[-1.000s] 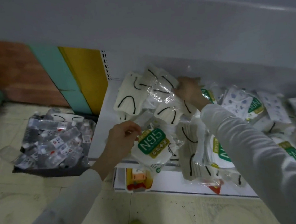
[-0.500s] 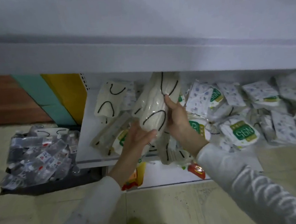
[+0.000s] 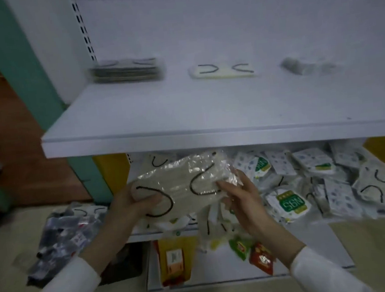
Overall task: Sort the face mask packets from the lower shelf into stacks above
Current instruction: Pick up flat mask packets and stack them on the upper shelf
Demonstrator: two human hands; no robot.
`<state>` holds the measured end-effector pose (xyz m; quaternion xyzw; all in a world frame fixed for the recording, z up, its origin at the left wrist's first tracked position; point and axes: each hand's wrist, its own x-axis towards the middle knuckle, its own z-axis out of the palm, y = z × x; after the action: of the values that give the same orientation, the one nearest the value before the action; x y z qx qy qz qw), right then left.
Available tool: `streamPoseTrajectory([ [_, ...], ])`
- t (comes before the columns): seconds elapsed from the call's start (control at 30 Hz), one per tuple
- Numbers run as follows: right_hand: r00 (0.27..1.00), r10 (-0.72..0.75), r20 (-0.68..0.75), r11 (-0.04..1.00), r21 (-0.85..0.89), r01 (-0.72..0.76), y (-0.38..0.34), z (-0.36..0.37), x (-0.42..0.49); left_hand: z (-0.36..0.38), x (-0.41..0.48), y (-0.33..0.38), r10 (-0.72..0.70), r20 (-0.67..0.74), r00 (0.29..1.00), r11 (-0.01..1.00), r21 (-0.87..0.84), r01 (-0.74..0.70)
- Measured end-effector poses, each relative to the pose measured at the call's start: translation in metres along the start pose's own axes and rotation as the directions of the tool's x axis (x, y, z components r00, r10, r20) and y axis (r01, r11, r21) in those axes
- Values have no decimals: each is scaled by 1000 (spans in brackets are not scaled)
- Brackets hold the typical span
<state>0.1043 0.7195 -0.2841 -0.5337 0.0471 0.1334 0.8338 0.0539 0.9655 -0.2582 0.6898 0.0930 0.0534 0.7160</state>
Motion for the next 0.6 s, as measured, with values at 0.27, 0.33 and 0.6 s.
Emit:
streamPoseTrajectory([
  [0.27,890,-118,440,748,-550,371,-79,29,-68,-25,-64,105,213,133,968,897,365,-248],
  [0.33,860,-248,446,753,-470,461,-119,55,-56,-23,-47,143,355,113,928,841,394,-370],
  [0.6,838,-402,369,464,-707,534,-181,116,48,-28,75,183,502,-141,854,835,335,-436],
])
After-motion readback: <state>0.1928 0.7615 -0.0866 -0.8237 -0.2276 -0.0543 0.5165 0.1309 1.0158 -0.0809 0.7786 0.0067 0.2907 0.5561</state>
